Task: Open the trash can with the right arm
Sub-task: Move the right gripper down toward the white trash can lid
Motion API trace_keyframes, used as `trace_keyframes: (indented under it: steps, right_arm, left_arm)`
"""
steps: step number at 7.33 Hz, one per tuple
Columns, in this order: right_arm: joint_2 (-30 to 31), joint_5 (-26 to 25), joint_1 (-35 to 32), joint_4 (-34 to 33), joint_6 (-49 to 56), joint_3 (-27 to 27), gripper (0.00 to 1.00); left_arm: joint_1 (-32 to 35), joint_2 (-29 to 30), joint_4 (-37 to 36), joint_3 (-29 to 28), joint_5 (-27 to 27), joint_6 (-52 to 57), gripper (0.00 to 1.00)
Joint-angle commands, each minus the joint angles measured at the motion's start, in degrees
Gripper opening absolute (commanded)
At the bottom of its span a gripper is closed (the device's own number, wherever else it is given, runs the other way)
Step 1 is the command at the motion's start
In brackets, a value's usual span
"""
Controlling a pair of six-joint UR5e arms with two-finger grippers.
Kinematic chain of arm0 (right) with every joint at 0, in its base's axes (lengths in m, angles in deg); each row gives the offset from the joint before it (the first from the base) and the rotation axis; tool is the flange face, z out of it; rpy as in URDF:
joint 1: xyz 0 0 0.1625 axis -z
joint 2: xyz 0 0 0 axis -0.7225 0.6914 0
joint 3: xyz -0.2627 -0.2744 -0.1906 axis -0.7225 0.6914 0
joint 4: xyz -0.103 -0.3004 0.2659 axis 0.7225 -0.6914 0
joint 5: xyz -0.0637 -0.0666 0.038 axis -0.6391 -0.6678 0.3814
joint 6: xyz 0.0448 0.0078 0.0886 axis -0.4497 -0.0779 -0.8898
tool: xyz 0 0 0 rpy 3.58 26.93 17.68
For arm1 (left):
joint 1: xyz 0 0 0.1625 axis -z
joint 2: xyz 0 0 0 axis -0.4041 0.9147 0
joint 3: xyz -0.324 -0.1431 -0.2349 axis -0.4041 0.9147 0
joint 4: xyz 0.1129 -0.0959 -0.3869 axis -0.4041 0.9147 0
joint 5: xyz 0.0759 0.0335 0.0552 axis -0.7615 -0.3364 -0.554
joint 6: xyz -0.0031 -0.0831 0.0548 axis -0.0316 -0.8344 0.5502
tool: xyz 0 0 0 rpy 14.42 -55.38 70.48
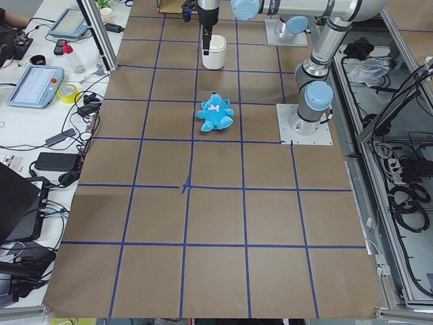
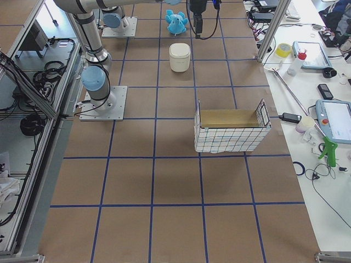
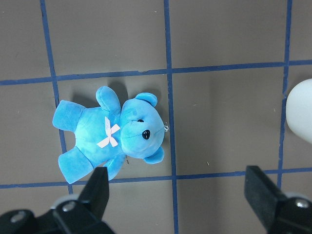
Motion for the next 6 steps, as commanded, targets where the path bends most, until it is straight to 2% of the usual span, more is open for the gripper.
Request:
trace_keyframes:
  steps: [1,3,4,5,6]
  right_arm:
    - [0.08,-0.42,-0.07,0.24,0.0,-0.15,1.0]
    - [0.17,0.37,-0.25,0.06,-4.88,-0.33,1.0]
    - [-0.09,0.55,-1.29,0.32,-7.96,-0.33,0.88]
    - [-0.96,0.73,-3.82,1.37,-9.65,-0.94,0.39]
    - [-2.19,1.08,-6.46,1.38,-14.19,-2.16,0.0]
  left_arm:
    - [0.0,0.0,0.0,0.0,0.06,0.0,1.0]
    - [0.0,0.0,0.0,0.0,0.06,0.0,1.0]
    - [0.0,0.0,0.0,0.0,0.06,0.0,1.0]
    - [0.0,0.0,0.0,0.0,0.06,0.0,1.0]
    - [0.0,0.0,0.0,0.0,0.06,0.0,1.0]
